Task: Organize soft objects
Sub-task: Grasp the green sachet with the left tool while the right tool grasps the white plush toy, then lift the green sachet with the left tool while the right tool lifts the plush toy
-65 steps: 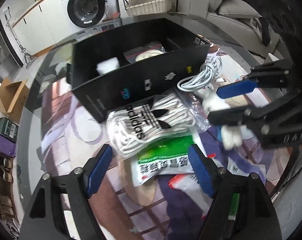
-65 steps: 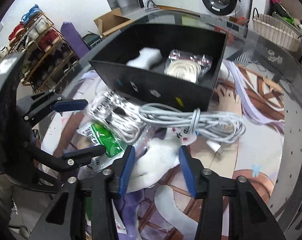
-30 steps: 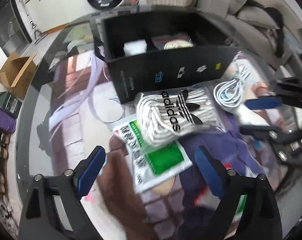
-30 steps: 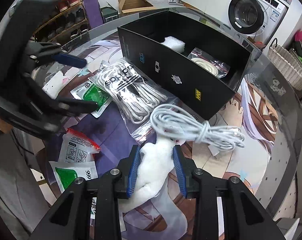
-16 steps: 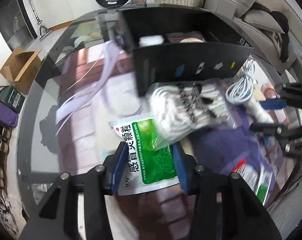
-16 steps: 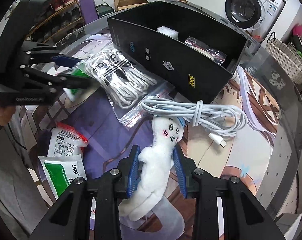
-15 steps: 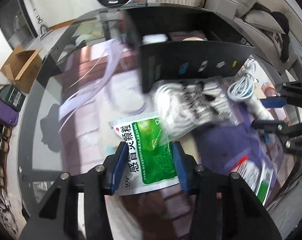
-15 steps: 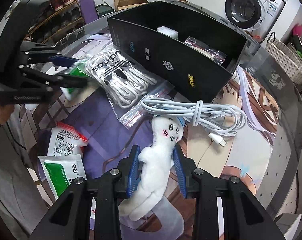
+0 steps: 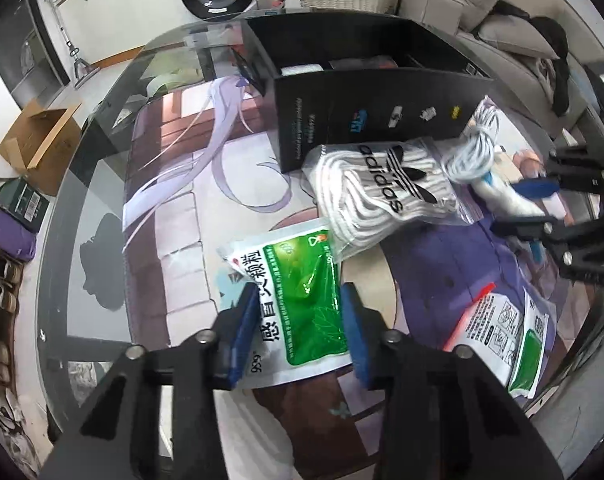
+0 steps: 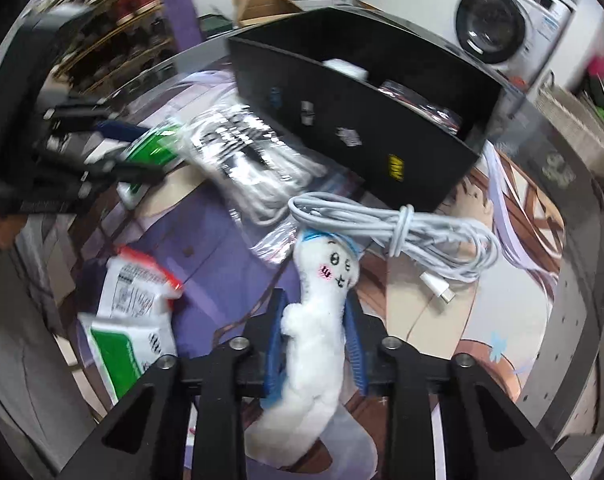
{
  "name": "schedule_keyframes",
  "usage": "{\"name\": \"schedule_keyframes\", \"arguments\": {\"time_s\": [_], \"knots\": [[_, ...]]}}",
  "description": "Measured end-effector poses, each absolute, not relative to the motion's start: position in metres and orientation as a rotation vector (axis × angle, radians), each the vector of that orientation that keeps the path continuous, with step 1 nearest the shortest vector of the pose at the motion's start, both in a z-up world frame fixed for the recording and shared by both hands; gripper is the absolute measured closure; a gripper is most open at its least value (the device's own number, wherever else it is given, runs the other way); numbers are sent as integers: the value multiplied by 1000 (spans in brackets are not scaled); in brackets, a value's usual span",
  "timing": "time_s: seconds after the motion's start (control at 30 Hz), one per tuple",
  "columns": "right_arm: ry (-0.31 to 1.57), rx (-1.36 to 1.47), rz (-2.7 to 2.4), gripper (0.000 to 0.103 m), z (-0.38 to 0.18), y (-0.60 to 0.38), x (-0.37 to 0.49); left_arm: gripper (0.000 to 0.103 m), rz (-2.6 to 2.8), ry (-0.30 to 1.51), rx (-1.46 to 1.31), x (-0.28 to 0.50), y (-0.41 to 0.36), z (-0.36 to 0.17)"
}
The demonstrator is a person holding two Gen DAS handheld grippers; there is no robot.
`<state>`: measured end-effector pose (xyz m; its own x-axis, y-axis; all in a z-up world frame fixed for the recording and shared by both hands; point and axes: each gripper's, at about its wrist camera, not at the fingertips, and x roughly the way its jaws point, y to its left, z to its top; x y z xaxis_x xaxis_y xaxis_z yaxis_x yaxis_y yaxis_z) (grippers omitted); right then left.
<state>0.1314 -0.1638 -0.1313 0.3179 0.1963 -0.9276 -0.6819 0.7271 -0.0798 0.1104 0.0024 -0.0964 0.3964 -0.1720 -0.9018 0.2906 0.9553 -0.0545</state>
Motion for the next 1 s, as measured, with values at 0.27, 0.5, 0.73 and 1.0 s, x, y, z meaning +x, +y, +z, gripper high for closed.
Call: {"name": "schedule_keyframes", "arguments": {"time_s": [0.27, 0.5, 0.73, 1.0], "knots": [[1095, -471, 636, 78, -116, -167, 126, 75, -284, 1091, 112, 109, 8, -89], [965, -360, 646, 78, -71, -180, 119, 75, -276, 910, 142, 95, 8, -51], [668, -269, 604, 78, -27, -185, 99, 75, -265, 620, 134, 74, 6, -5], [318, -188, 615, 78, 14, -187, 54, 75, -274, 306, 120, 31, 14, 27]]}}
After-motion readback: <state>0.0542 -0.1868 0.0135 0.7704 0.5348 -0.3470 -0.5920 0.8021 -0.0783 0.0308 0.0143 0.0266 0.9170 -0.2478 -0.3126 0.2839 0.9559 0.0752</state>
